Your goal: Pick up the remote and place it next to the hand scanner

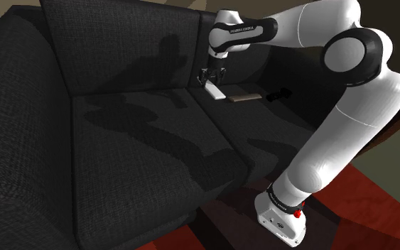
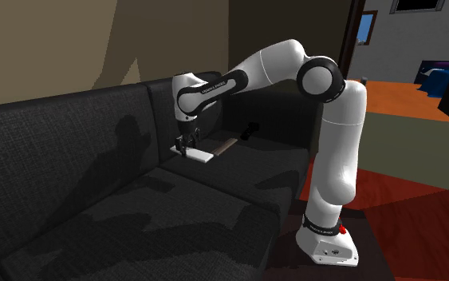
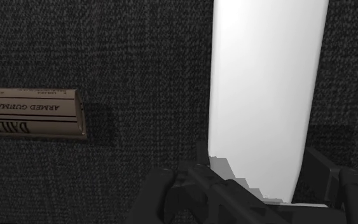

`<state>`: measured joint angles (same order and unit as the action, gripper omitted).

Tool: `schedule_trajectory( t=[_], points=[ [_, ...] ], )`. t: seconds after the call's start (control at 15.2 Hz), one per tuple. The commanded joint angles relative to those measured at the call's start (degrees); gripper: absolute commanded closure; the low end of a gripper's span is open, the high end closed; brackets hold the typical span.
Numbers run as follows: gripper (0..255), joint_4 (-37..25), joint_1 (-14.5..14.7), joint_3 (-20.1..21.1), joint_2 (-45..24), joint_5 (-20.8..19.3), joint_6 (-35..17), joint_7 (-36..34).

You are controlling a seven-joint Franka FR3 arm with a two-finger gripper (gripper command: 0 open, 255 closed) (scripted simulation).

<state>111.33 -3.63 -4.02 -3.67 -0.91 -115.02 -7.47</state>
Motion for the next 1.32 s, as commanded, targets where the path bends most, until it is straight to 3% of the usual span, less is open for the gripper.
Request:
schedule_trajectory(
  t=[0.0, 0.59, 1.25],
  points=[
    [255, -0.9, 0.1, 0.1, 0.5, 0.0, 1.4, -0.1],
    [255, -5.9, 0.1, 0.1, 1.6, -0.1, 7.6, -0.1],
    [255, 6.1, -5.6, -6.1, 12.1, -1.8, 5.6, 11.1]
  ],
)
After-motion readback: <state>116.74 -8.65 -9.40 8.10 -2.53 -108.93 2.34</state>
